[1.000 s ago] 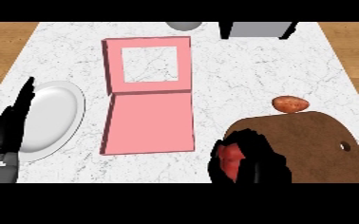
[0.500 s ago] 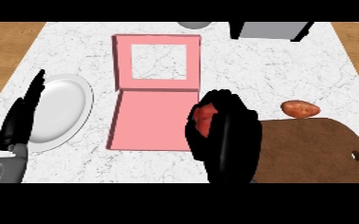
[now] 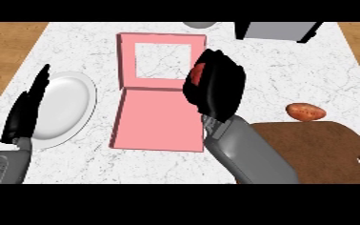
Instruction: Pick the bell pepper from the cutting board and place it in the cardboard box
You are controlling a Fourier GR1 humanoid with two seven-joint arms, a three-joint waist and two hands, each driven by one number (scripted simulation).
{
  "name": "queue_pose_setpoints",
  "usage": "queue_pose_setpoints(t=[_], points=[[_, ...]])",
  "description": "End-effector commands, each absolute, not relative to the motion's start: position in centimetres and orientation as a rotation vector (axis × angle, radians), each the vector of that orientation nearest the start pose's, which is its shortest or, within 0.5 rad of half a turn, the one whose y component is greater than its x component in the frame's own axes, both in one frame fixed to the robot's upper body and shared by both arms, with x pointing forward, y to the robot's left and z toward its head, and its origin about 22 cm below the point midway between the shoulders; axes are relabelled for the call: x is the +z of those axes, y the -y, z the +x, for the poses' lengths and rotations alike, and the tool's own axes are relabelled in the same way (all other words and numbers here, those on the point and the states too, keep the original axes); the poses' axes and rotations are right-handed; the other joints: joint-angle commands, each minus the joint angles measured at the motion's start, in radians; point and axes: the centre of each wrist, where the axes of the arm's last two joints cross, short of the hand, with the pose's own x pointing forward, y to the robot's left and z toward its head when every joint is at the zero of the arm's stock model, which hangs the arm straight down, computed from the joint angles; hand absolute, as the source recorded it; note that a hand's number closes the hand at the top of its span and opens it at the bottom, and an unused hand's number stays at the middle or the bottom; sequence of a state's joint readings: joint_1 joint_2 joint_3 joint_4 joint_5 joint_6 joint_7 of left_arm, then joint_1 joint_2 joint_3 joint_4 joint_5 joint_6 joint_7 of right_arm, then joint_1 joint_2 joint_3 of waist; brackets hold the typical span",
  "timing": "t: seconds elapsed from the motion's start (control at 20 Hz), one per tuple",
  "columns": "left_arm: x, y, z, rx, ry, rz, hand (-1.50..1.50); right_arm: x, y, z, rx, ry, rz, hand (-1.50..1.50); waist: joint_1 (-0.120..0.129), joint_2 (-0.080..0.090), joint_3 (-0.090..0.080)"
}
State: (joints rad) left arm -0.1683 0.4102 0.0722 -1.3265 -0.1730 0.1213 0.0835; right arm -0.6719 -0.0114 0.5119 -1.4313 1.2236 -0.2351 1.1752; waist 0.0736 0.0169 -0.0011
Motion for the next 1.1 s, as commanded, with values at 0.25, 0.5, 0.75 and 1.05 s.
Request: queue_pose_setpoints(t=[0.25,0.5,0.75,1.05], points=[[3.2,-33.4,28.9,-0.270,1.440,0.568,0.00,10.7,5.0,35.1,0.159,1.129,-1.047,-1.50,0.025,0.007,0.002],[2.3,-33.7,29.1,-0.264,1.416,0.600,0.00,9.9,3.5,35.8,0.127,1.251,-1.033,-1.50,0.009,0.003,0.001],[1.1,-33.7,28.1,-0.254,1.398,0.610,0.00,9.5,2.8,35.7,0.040,1.458,-1.055,-1.50,-0.012,-0.006,0.001],[1.9,-35.0,27.6,-0.236,1.376,0.623,0.00,11.3,3.2,35.9,-0.180,1.571,-0.994,-1.50,-0.038,-0.020,0.001]])
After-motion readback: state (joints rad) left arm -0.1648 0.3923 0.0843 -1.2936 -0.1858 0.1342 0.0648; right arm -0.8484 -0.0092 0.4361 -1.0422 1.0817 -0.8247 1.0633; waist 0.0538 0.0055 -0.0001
